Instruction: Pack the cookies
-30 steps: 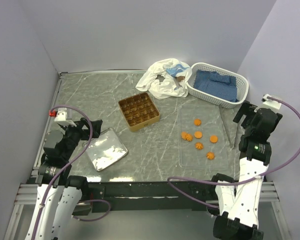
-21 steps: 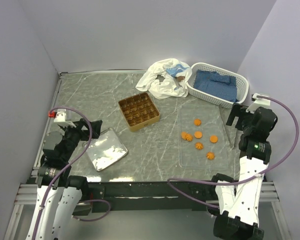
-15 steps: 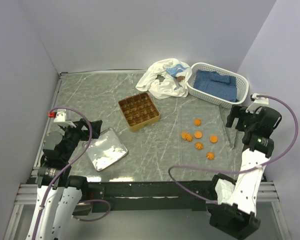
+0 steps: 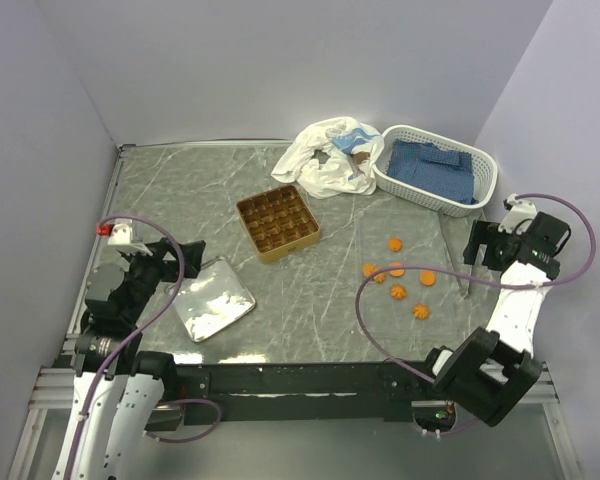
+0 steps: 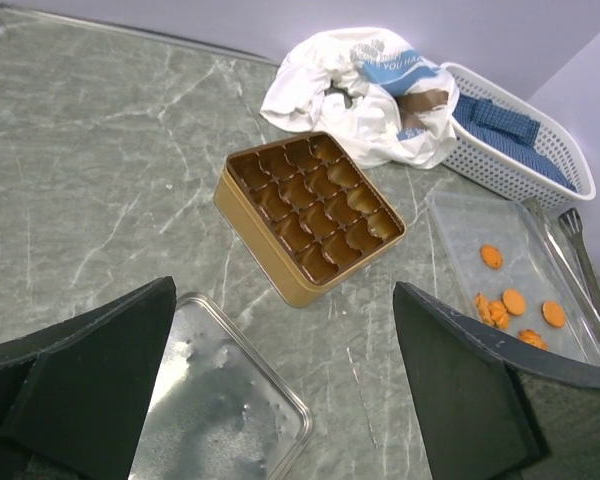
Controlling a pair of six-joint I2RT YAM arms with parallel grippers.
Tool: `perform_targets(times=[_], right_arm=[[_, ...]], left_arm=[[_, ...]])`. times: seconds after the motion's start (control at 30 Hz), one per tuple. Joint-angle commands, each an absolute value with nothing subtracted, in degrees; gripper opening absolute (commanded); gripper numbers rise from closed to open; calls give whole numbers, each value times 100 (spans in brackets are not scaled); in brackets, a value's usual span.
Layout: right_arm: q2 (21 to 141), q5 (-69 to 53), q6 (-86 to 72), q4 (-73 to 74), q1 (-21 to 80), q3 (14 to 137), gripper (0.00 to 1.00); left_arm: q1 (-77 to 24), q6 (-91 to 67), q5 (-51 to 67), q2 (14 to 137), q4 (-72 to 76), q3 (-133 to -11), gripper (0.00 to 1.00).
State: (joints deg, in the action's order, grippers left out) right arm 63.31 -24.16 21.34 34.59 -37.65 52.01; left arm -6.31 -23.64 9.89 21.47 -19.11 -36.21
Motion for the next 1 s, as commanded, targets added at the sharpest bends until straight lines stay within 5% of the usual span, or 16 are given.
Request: perform_targets(times=[0.0,0.97], right_arm=[[6977,-1435,2136,2673,-3630,5177,100],[8446,-1214,1951,1292,-3015,4500,97]], left_arm=[[-650,-2329,1195,2452,-1670,-3621,96],[-650,-2215,1239,3516,-1626,-3674,96]])
